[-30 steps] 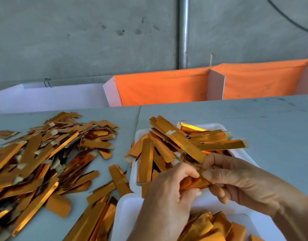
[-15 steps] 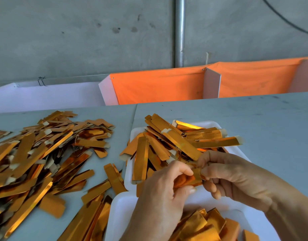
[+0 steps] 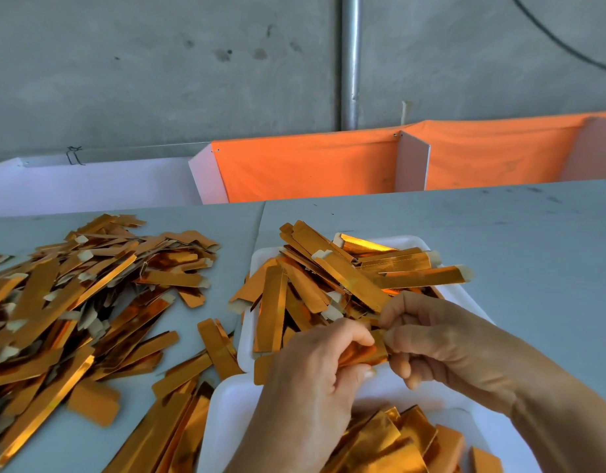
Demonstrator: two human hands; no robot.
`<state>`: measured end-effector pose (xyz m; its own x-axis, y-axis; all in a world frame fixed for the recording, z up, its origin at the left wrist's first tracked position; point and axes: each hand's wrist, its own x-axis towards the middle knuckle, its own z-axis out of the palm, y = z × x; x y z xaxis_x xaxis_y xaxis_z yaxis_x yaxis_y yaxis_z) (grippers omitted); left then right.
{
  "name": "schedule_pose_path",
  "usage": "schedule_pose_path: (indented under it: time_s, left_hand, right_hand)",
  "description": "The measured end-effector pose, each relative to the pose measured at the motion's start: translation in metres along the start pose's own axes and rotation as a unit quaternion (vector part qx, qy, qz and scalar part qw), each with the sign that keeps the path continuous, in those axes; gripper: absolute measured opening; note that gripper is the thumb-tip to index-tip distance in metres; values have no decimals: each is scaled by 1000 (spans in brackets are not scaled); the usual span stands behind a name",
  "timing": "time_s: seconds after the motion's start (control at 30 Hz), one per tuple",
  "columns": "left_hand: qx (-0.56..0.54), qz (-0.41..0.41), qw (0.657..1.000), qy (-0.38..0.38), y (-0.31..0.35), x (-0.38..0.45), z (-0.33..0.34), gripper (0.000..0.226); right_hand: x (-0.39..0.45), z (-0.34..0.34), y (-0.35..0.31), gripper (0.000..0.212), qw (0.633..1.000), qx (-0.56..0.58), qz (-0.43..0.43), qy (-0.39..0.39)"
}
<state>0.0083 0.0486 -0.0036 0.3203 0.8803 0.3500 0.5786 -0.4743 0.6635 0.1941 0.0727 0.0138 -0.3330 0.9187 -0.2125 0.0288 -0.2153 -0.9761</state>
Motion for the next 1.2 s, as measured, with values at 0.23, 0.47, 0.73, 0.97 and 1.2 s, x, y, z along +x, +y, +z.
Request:
schedule_pose_path:
  time_s: [0.23, 0.47, 0.73, 0.97, 1.2]
  left_hand:
    - [-7, 20, 1000, 0, -1, 1, 0, 37]
    - [-141, -7, 990, -8, -1, 2, -6, 32]
    - [-212, -22, 976, -41, -3, 3, -5, 26]
    - [-232, -25, 971, -57, -2, 3, -4, 25]
    - [-180, -40, 983, -3, 4, 3, 2, 28]
  right_hand:
    - [-2, -6, 2, 13, 998, -3, -34, -58]
    - [-1, -11, 4, 20, 987, 90, -62, -117]
    - [3, -10, 8, 33, 986, 111, -43, -115]
    - [3, -10, 10, 24, 989, 110, -13, -97]
    - [2, -12, 9, 35, 989, 87, -14, -117]
